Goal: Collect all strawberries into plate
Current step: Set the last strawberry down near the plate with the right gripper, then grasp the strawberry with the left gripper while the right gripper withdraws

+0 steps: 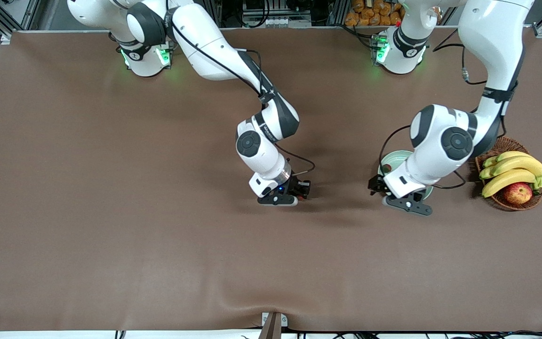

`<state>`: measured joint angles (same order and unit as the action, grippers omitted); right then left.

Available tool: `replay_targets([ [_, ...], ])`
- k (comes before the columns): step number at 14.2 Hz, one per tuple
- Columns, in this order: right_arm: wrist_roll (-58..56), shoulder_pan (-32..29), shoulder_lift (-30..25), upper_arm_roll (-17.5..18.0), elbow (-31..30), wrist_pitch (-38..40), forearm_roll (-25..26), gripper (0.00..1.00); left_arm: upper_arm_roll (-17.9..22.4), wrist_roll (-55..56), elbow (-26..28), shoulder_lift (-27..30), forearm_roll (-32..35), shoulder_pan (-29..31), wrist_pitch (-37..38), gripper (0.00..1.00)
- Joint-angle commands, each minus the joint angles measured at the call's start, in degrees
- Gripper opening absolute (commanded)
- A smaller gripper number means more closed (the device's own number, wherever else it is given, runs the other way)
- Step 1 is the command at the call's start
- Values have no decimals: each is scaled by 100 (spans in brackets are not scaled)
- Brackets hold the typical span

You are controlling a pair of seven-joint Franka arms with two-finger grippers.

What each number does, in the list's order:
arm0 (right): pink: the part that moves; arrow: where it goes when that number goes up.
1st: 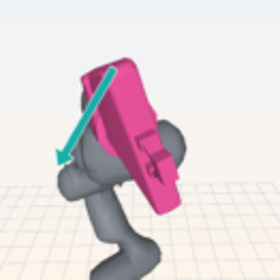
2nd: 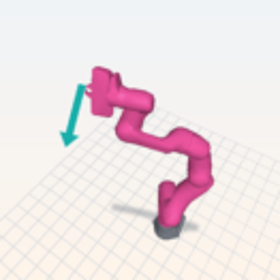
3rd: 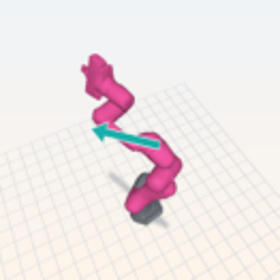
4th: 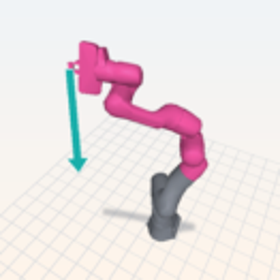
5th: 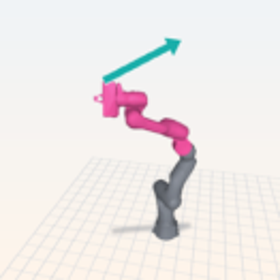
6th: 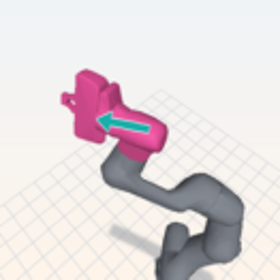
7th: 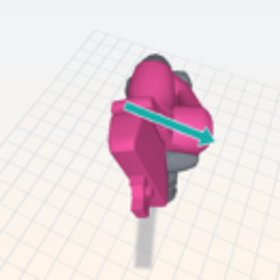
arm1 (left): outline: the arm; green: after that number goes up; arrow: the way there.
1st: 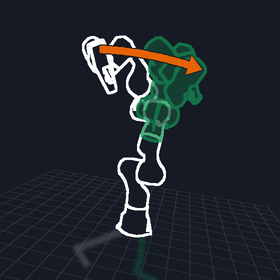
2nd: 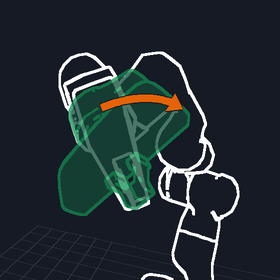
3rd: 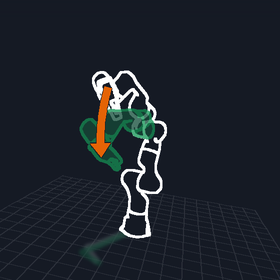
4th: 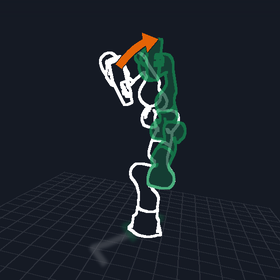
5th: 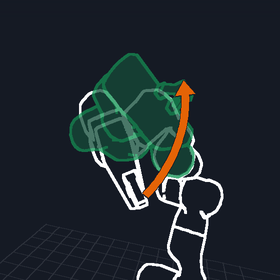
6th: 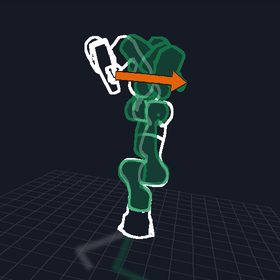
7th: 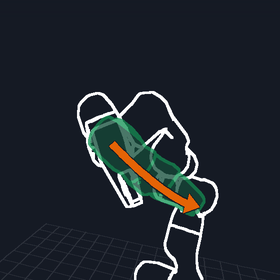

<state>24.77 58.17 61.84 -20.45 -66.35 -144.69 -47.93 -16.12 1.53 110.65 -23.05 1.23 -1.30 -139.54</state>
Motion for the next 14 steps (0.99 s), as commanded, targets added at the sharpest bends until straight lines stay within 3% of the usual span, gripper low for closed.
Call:
replay_targets([
  [1, 204, 54, 196, -20, 237, -86, 126, 68, -84, 347, -263, -164, 44, -142, 41, 100],
  [2, 195, 54, 188, -20, 236, -86, 221, 100, -84, 356, -289, -173, 44, -143, 41, 100],
  [5, 186, -50, -22, 15, 193, -24, 801, 100, -84, 400, -369, -243, 44, -186, 41, 100],
  [8, 125, -419, -619, 15, -132, 370, 1056, 100, -84, 637, -588, -375, 44, -388, 41, 100],
  [14, -163, -1490, -1621, 242, -273, 2214, 2190, 100, -75, 1472, -1431, -1016, 123, -1161, 32, 100],
])
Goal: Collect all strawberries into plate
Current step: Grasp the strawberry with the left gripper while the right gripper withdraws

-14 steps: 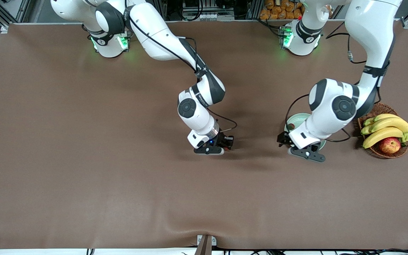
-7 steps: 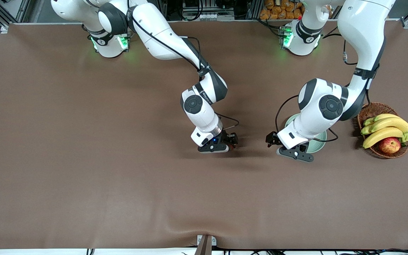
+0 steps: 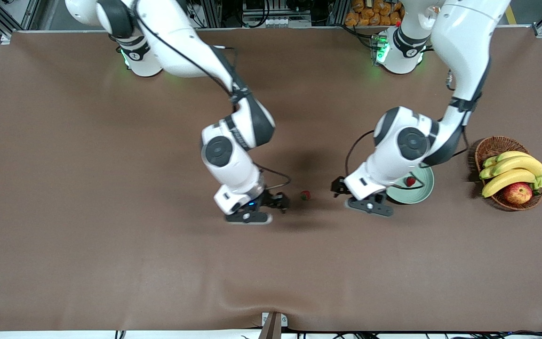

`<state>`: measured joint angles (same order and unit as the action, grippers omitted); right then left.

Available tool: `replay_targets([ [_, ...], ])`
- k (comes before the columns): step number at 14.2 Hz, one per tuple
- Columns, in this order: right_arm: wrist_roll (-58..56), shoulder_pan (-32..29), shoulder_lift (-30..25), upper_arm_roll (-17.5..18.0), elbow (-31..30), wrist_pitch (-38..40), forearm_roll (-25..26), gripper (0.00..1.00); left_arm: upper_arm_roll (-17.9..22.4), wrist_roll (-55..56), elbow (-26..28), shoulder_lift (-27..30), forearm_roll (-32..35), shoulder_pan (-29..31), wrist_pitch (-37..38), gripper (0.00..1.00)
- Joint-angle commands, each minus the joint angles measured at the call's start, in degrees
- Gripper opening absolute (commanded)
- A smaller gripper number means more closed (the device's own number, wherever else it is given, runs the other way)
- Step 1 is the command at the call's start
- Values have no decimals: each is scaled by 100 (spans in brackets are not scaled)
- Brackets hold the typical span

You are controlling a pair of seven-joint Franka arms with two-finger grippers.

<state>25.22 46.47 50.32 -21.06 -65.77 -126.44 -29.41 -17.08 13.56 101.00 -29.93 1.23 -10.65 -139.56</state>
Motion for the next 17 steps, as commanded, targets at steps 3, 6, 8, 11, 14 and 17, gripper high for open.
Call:
replay_targets([
  [3, -859, -928, -1127, 488, -830, 858, 489, 100, 73, 297, -625, -679, 123, -612, -211, 100],
  [6, -1316, -1718, -2102, 997, -1884, 849, 1084, 100, 169, 296, -722, -1128, 132, -946, -773, 100],
  [8, -1335, -2254, -2709, 1375, -2377, 884, 1603, 100, 485, 288, -722, -1269, 123, -1306, -1020, 98],
  [11, -1335, -2686, -3422, 1552, -2801, 1270, 2166, 100, 767, 279, -713, -1313, 132, -1606, -1030, 82],
  [14, -1414, -3081, -3880, 1614, -2801, 1937, 2502, 100, 803, 287, -713, -1375, 447, -1589, -1021, 77],
  [17, -1860, -3617, -4214, 1798, -2801, 2307, 2546, 100, 803, 297, -660, -1375, 475, -1545, -1021, 75],
])
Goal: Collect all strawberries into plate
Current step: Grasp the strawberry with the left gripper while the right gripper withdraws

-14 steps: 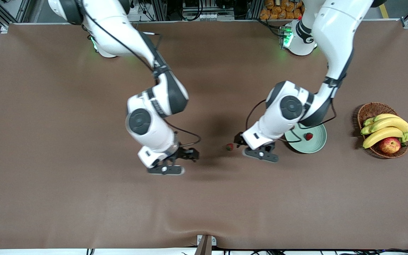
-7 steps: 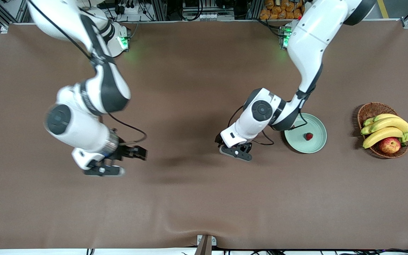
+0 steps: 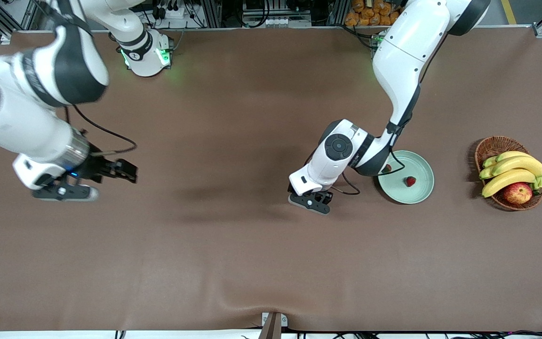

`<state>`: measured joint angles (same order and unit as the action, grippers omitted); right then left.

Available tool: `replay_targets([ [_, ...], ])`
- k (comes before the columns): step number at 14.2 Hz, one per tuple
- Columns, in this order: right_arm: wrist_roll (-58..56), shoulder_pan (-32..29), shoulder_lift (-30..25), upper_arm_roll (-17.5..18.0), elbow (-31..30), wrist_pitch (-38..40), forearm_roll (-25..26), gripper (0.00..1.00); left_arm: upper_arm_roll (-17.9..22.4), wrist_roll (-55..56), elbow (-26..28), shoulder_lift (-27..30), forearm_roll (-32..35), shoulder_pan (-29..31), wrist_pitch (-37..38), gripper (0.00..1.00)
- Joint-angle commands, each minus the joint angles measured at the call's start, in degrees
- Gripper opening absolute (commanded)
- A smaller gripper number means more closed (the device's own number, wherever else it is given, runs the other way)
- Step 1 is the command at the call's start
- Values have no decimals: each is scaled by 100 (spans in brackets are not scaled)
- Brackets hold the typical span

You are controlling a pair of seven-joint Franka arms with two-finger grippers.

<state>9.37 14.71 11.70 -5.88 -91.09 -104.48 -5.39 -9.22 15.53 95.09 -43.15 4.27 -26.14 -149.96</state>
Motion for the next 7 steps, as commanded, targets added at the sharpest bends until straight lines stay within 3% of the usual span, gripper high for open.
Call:
replay_targets([
  [1, -530, -642, -449, 333, -269, 242, 161, 100, 26, 99, -87, -79, 170, -14, 19, 72],
  [3, -848, -1055, -651, 517, -251, 480, 161, 100, 17, 108, -122, -132, 153, -66, 19, 71],
  [7, -920, -1936, -951, 1308, -181, 1051, 572, 100, 17, 126, -113, -141, 188, -58, 19, 65],
])
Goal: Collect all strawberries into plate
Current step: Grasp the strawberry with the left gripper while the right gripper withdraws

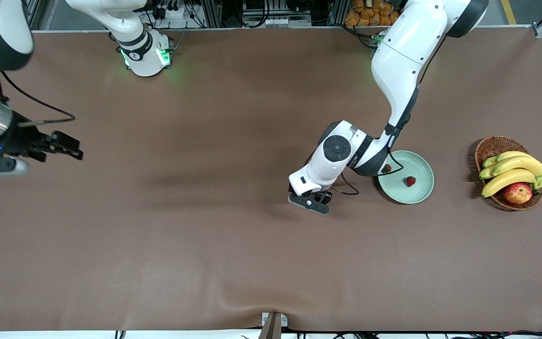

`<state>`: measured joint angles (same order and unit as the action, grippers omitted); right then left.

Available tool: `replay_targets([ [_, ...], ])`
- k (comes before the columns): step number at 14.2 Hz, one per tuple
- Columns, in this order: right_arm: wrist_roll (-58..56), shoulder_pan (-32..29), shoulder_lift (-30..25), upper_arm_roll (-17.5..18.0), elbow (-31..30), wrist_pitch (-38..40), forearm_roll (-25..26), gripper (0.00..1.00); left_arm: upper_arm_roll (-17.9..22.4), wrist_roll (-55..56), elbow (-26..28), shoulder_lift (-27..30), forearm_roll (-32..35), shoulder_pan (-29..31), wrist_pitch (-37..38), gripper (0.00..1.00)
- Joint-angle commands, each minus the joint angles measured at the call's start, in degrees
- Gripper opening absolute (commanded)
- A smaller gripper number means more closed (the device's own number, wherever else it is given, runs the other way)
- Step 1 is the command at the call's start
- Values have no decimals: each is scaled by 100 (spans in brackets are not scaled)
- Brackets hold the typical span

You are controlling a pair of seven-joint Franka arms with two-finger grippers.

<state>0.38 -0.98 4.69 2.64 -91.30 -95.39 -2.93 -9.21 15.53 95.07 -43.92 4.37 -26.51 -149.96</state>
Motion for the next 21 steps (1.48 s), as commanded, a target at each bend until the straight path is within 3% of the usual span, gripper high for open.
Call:
replay_targets([
  [1, -20, -359, -267, 457, -90, 309, 459, 100, 16, 126, -111, -72, 170, -29, 10, 60],
  [4, 15, -377, -372, 421, 34, 714, 477, 100, 16, 126, -103, -81, 178, -30, 19, 33],
  [10, 252, -114, -557, 193, 34, 952, 407, 100, 16, 91, -67, -11, 178, 41, 72, 5],
  [12, 252, -113, -566, 141, 51, 1048, 398, 100, 16, 73, -120, 164, 178, 128, 412, 0],
  [17, 173, -26, -566, -88, 209, 1145, 381, 100, -11, -479, -7, 893, 187, 628, 1476, 0],
  [21, 156, 27, -575, -290, 210, 1137, 214, 100, -46, -805, 984, 1569, 187, 1156, 1628, 0],
])
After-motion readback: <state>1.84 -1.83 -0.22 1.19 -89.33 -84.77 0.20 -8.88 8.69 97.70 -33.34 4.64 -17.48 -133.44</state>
